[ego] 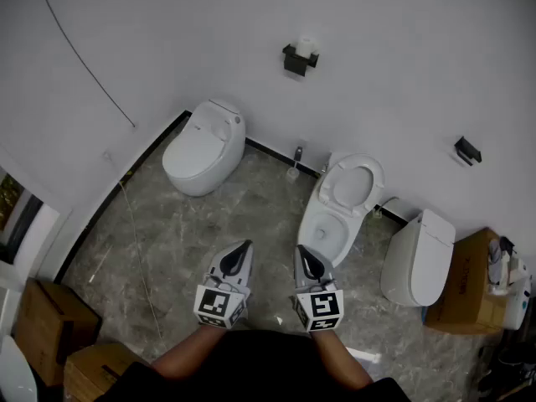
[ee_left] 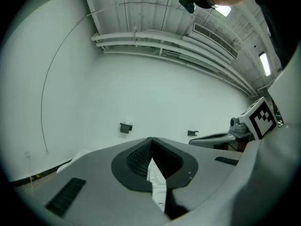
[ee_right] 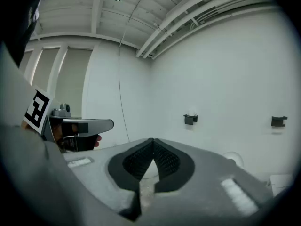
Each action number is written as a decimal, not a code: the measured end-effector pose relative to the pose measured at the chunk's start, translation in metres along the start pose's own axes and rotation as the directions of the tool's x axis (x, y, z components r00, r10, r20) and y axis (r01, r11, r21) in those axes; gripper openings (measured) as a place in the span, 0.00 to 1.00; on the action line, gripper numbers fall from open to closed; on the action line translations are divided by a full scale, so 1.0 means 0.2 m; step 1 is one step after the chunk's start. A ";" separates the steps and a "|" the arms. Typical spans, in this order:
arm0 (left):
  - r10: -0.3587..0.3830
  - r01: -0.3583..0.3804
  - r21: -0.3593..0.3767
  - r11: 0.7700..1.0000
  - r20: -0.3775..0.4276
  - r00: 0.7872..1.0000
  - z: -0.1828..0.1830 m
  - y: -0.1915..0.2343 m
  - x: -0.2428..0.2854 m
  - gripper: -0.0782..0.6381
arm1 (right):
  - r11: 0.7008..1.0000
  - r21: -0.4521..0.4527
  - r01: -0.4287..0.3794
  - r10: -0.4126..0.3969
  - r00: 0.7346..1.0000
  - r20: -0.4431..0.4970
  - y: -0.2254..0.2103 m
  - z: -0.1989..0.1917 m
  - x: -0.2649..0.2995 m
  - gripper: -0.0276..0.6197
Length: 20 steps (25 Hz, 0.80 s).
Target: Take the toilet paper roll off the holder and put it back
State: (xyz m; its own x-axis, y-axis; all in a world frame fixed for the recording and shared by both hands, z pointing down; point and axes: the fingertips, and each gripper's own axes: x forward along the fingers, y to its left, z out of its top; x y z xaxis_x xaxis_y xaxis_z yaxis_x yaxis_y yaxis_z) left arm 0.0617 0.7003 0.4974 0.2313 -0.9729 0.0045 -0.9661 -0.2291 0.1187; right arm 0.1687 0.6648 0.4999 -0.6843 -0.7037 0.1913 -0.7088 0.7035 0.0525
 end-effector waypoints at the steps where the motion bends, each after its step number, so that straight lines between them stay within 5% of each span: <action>1: 0.003 -0.003 0.000 1.000 0.005 1.000 0.00 0.04 -0.01 0.13 | 1.000 0.017 -0.001 0.001 1.000 -0.004 0.02 -0.01 0.02 0.04; 9: -0.012 0.012 -0.040 0.999 -0.011 1.000 -0.06 0.26 0.06 0.13 | 0.994 0.047 0.098 -0.098 0.995 0.000 -0.03 -0.04 0.15 0.04; 20: 0.008 -0.012 -0.031 0.999 -0.109 0.994 -0.20 0.54 0.60 0.13 | 0.985 0.158 0.065 -0.067 0.998 0.011 -0.33 -0.09 0.72 0.04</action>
State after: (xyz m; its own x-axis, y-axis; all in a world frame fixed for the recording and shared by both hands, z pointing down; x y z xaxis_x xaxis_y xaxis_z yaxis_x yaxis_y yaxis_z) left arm -0.0109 0.5590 0.5500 0.2343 -0.9655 0.1134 -0.9648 -0.2165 0.1496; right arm 0.1196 0.5179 0.5415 -0.6368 -0.7506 0.1763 -0.7698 0.6318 -0.0908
